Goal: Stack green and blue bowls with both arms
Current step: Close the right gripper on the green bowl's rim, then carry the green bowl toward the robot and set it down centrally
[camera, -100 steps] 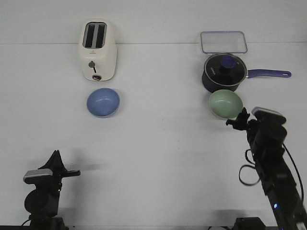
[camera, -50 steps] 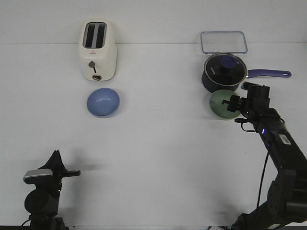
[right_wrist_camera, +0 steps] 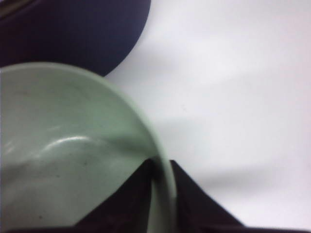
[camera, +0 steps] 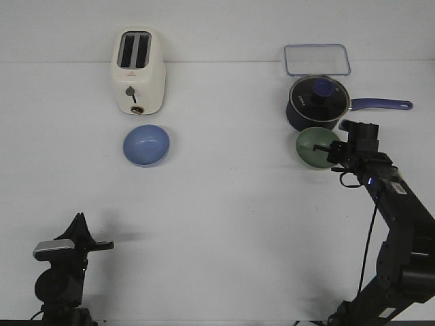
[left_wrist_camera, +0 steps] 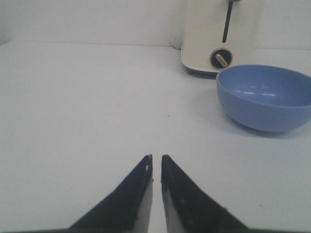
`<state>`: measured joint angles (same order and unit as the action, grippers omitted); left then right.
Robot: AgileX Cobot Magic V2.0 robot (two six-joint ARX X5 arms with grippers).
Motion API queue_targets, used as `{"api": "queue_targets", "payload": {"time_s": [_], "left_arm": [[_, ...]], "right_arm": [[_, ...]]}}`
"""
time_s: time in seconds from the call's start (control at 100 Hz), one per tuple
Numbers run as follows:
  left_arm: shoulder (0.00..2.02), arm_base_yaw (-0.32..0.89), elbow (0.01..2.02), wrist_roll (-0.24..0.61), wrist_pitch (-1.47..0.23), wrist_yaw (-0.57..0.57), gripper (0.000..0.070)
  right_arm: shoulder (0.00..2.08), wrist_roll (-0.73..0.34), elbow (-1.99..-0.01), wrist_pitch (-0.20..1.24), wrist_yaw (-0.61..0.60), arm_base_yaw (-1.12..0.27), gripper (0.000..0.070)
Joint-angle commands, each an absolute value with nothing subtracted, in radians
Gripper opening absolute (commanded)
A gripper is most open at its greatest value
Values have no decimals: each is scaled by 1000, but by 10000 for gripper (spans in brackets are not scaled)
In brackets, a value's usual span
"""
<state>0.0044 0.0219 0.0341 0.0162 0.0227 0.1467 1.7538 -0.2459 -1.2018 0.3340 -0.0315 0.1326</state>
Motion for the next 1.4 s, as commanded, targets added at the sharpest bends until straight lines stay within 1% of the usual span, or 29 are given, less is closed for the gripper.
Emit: {"api": "queue_targets", "payload": {"time_s": [0.0, 0.16, 0.35, 0.42, 0.5, 0.64, 0.72, 0.78, 0.93, 1.03, 1.32, 1.39], "left_arm": [[3, 22, 14, 16, 36, 142, 14], [3, 22, 14, 16, 35, 142, 14], [3, 22, 14, 16, 36, 142, 13], [3, 22, 14, 16, 35, 142, 14], [3, 22, 14, 16, 36, 142, 13], [3, 22, 14, 16, 36, 142, 13], [3, 22, 14, 16, 36, 142, 14], [3, 22, 14, 16, 36, 142, 14], [3, 22, 14, 15, 36, 142, 14], [3, 22, 14, 16, 36, 142, 14], [3, 22, 14, 16, 36, 142, 13], [3, 22, 14, 16, 36, 142, 14]], "right_arm": [[1740, -258, -1225, 342, -28, 133, 0], [1616, -258, -1221, 410, -79, 131, 2], [1370, -259, -1134, 458, -111, 70, 2], [1256, -269, -1068, 467, -126, 9, 2], [1140, -290, -985, 465, -171, -80, 2], [1020, -288, -848, 464, -220, -300, 1], [1009, -282, -782, 456, -220, -435, 1], [1012, -281, -738, 439, -199, -516, 1], [1056, -299, -670, 368, -142, -635, 1], [1095, -299, -663, 354, -104, -663, 1], [1197, -299, -661, 322, -104, -669, 2], [1202, -299, -661, 323, -104, -669, 16]]}}
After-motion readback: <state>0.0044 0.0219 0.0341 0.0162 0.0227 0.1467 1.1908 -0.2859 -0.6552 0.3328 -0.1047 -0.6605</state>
